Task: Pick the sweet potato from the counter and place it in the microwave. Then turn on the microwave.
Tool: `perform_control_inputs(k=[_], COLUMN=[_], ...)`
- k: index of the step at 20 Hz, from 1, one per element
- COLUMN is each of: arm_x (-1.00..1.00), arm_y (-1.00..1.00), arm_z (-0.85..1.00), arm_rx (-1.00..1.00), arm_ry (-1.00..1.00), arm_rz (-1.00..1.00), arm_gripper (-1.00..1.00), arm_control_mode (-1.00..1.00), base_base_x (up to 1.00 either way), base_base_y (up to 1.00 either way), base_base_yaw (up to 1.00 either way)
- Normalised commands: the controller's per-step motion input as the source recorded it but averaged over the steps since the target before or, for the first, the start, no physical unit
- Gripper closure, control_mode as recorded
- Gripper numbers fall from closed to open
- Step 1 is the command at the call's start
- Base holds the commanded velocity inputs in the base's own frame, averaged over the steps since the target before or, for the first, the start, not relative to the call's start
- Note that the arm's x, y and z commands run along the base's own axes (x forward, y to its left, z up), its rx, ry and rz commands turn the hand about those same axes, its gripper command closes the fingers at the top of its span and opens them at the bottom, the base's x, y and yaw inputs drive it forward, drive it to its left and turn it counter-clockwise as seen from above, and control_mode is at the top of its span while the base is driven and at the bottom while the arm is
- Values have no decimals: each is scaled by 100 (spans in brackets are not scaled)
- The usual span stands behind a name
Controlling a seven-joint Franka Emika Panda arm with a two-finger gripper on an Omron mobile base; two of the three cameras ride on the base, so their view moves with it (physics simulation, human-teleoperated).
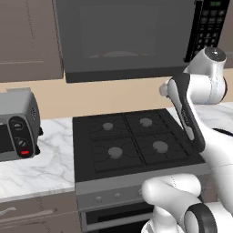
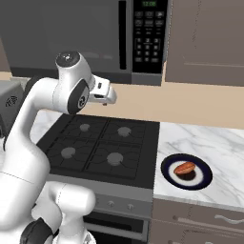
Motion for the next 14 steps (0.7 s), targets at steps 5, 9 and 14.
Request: perform_control_inputs(k=[5, 9, 14], arm_x=[14, 34, 49], arm_y=[-42, -38, -37], arm_z=[39, 39, 39], arm_rx=[2, 2, 2], arm_ry=[-11, -12, -9], arm_rz=[-4, -5, -4], arm_gripper=[-100, -100, -100], arm_control_mode=[-100, -100, -100], base_base_x=[0, 0, 0], base_base_y=[0, 0, 0], base_base_yaw=[0, 0, 0])
